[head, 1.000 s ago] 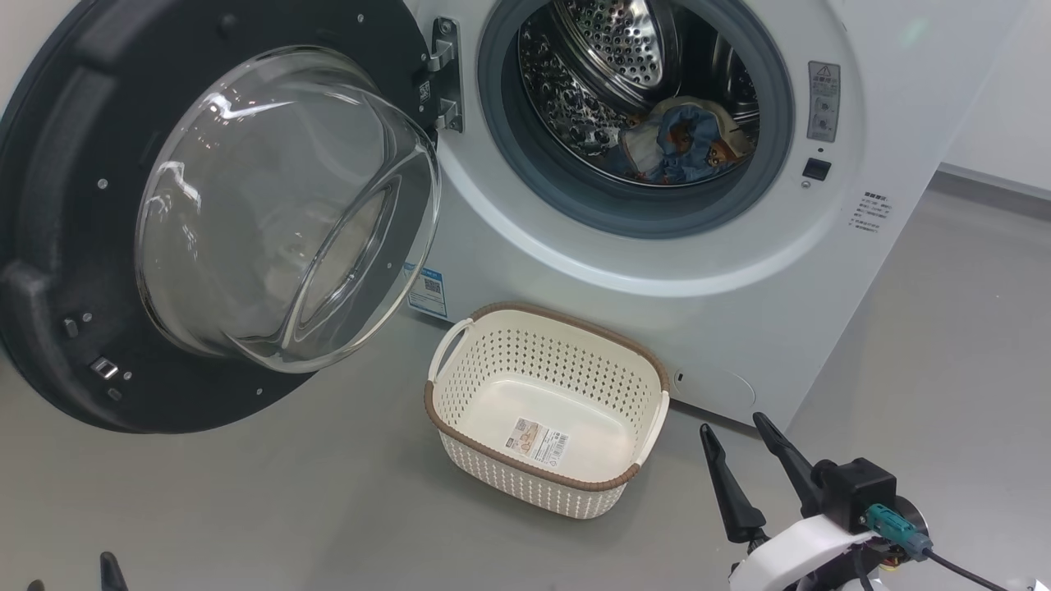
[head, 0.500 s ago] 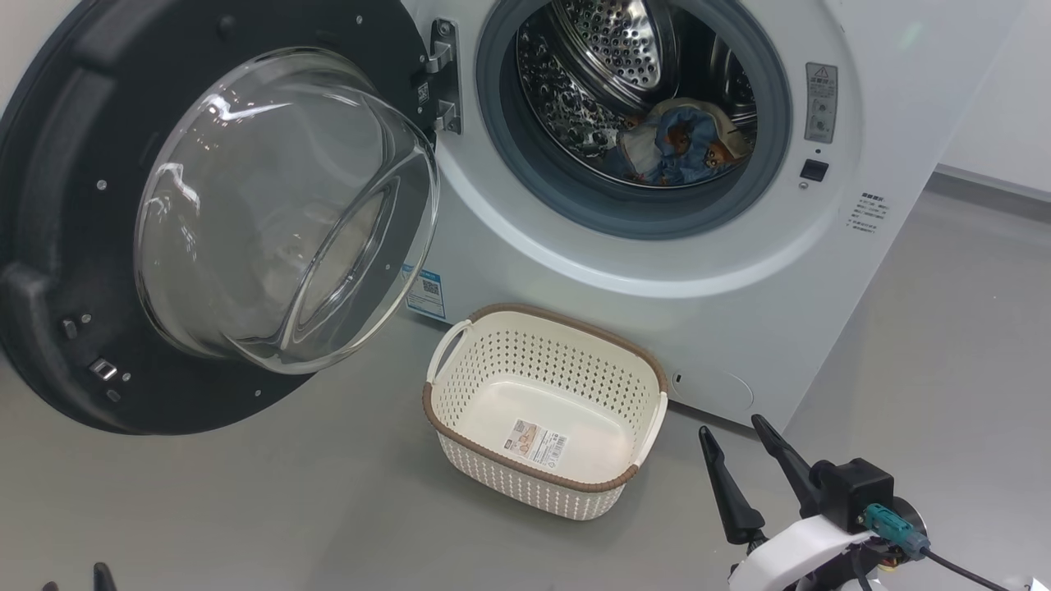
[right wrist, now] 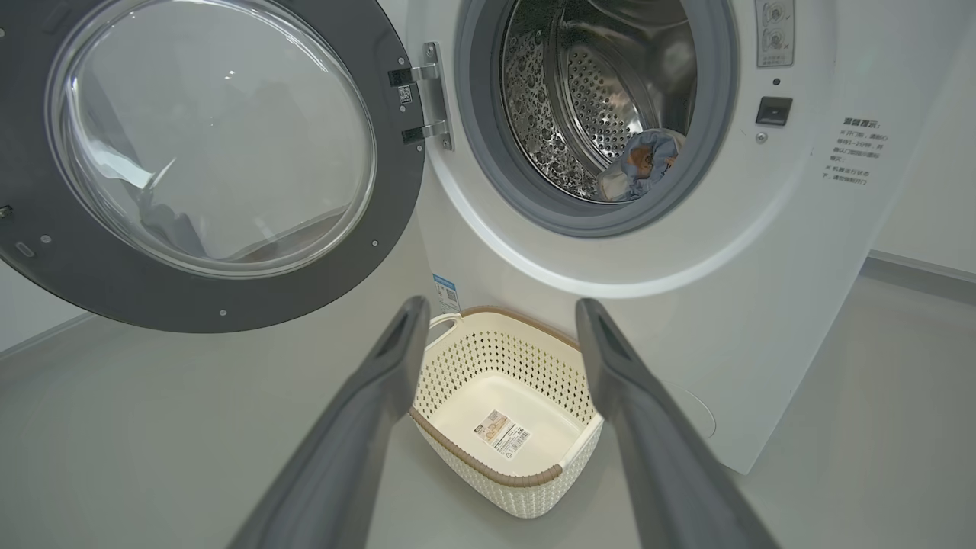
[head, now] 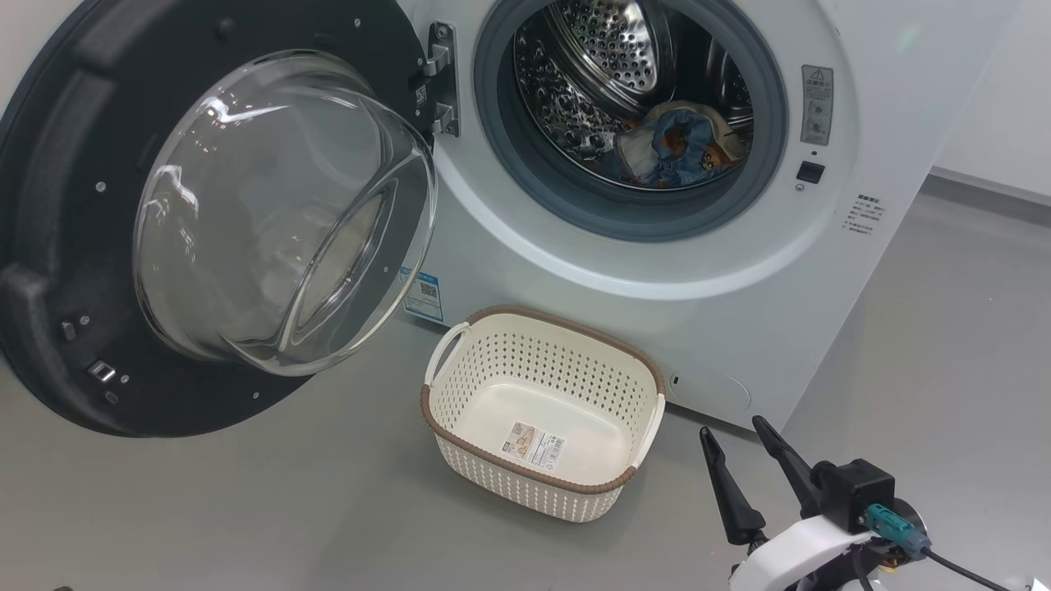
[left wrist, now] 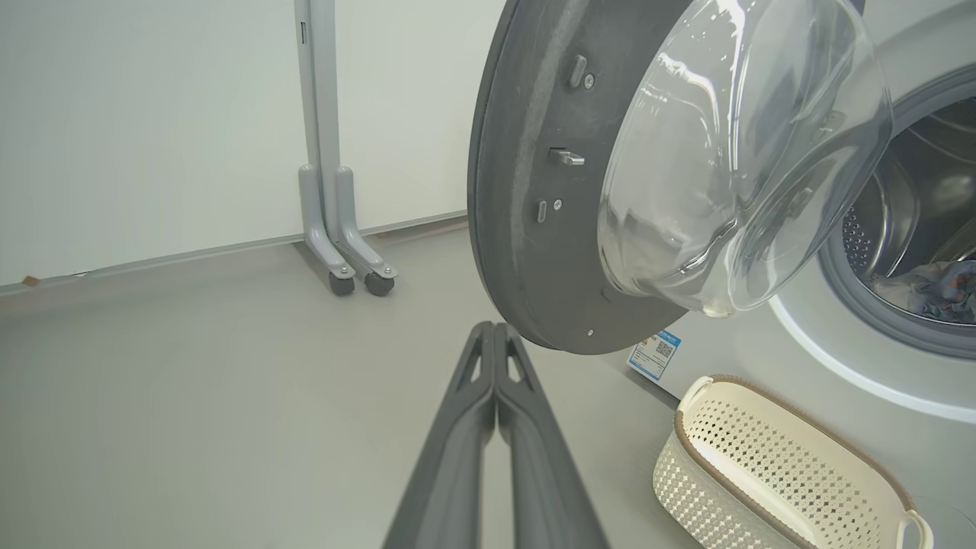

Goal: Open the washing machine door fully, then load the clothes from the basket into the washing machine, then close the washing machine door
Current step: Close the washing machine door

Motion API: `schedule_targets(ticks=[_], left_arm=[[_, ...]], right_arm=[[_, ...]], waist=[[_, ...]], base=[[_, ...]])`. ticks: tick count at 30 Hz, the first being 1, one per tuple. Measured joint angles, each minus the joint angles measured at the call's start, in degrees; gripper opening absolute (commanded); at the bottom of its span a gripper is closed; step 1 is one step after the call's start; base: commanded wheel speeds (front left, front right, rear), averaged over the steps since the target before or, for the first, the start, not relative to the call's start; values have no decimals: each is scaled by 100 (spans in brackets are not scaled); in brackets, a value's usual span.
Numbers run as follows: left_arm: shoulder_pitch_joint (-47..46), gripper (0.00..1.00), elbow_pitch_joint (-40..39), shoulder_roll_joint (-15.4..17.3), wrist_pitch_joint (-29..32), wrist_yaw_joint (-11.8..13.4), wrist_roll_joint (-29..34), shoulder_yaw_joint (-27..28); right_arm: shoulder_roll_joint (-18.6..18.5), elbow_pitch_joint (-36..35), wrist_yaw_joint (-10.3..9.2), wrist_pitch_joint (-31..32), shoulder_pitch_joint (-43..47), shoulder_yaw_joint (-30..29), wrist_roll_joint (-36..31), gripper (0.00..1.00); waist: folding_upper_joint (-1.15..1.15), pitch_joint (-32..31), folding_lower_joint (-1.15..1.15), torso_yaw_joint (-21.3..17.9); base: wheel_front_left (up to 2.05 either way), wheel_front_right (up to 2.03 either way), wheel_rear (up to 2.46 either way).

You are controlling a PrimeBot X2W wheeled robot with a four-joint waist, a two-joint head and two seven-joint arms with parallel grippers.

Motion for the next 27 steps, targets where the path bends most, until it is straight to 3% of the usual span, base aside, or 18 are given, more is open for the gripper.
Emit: schedule_targets(ticks=[9,17,27], left_arm=[[-261,0,-112,-9,0,-158,-542,604],[-899,0,-136,205,-1,-309,-1204,1051],[-1911,0,-174,888,322,-413,-2182,1664]], right_arm=[[0,-1,-1,0,8,-46,18,100],[2,-4,-1,0,10,-48,18,100],[5,5,0,0,10,76,18,100]], waist=[[0,-17,0,-12],[0,-9,0,-44],[0,40,0,-181]], base=[[0,0,0],[0,0,0],[0,0,0]])
